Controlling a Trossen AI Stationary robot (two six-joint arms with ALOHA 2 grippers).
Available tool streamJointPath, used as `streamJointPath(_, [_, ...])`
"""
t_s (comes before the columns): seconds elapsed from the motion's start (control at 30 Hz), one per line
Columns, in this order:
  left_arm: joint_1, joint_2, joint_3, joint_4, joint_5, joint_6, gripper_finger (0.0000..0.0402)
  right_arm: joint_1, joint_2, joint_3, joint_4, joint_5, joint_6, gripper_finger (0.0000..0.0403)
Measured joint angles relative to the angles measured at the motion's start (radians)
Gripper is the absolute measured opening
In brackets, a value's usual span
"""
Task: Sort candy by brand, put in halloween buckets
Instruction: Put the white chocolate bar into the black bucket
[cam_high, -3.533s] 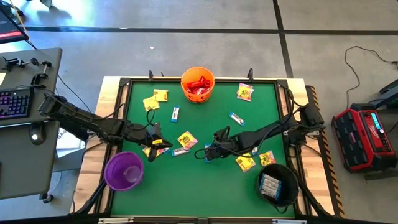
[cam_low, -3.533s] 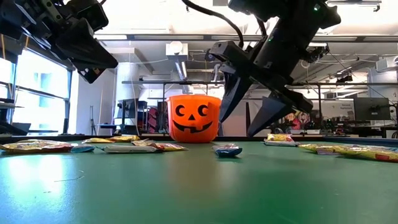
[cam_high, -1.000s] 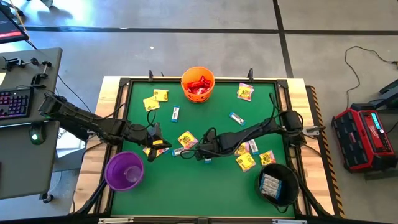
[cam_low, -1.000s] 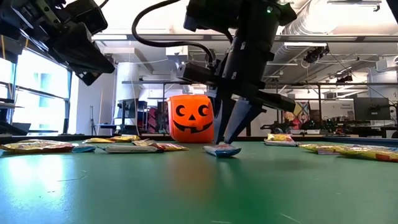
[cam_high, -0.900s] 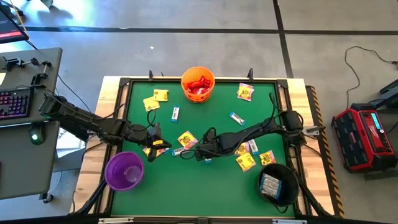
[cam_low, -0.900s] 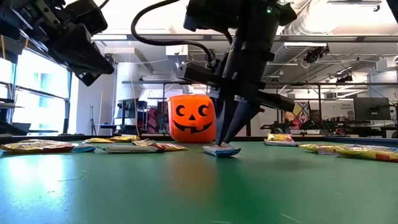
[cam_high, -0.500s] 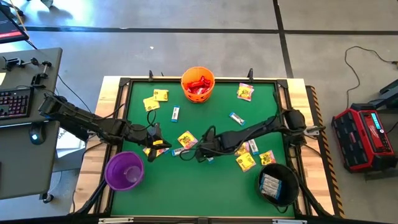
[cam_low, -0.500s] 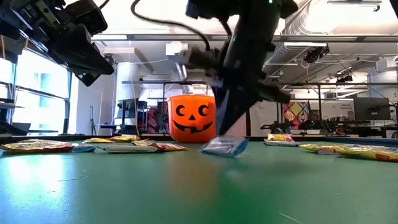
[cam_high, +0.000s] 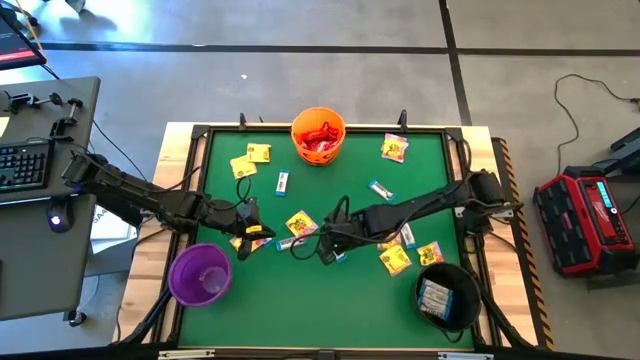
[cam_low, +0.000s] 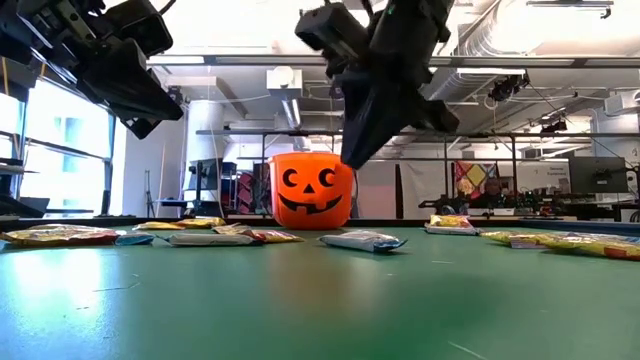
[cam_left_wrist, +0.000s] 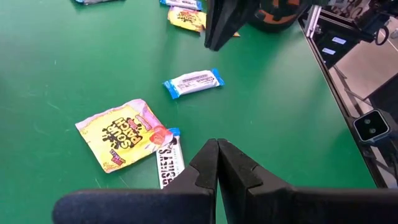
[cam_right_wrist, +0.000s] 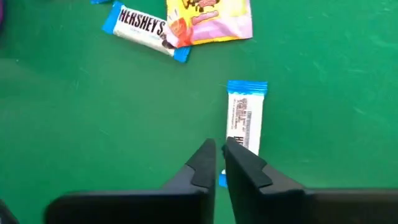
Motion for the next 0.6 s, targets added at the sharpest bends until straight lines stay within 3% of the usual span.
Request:
streamJointPath(0.3, [0.000, 0.000, 0.000, -0.001, 0.000, 0.000, 0.0000, -0.015, 0.096, 0.000, -0.003, -0.027, -0.021, 0.0146])
streamJointPath(0.43, [0.000, 0.000, 0.000, -0.001, 0.000, -0.001, 0.0000, -0.017, 0.125, 0.000, -0.006, 0.018, -0.002, 0.0155])
streamJointPath(0.6, [0.000, 0.000, 0.000, -0.003, 0.000, -0.001, 0.0000, -0.016, 0.153, 0.000, -0.006, 0.027, 0.004, 0.0137])
